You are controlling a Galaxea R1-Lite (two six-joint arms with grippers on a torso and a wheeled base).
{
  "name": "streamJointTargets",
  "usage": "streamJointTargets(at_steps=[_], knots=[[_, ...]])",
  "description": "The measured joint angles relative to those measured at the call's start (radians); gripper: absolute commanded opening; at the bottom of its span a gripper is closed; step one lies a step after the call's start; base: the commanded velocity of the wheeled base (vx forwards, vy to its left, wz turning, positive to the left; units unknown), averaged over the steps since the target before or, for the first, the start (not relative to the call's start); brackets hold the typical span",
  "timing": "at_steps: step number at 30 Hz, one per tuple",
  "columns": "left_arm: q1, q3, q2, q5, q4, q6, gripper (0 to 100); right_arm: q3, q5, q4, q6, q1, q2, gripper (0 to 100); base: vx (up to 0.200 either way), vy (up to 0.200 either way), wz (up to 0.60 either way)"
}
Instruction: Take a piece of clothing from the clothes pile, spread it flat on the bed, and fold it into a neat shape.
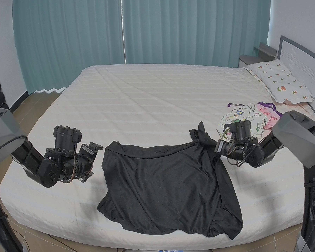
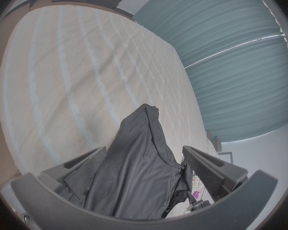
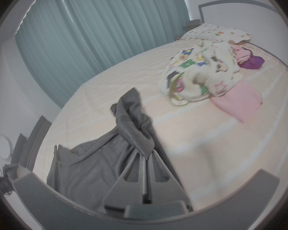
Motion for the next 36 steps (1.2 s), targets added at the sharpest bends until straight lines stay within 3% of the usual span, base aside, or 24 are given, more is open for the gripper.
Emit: streamJointTargets(at_steps=[7,16,17,25,36], knots=[[-0.001,0.000,0.010,0.000,0.000,0.000,100,0.025,0.170,-0.018,-0.044,-0.177,-0.012,0,0.000,0.000,0.00],[-0.001,-0.001,0.034,0.000,-0.001,-0.002,100,-0.045,0.191,-0.052,-0.061,-0.260,0.079,0,0.000,0.000,0.00],[-0.001,-0.001,0.035,0.000,-0.002,-0.002,100,-0.048,0.191,-0.053,-0.061,-0.262,0.085,100,0.000,0.000,0.00],[0.000,0.000,0.044,-0.002,-0.004,-0.003,100,-0.058,0.191,-0.112,-0.054,-0.275,0.123,100,0.000,0.000,0.00],[-0.001,0.022,0.041,-0.055,-0.006,-0.003,100,0.066,0.217,-0.119,-0.067,-0.324,0.035,100,0.000,0.000,0.00]])
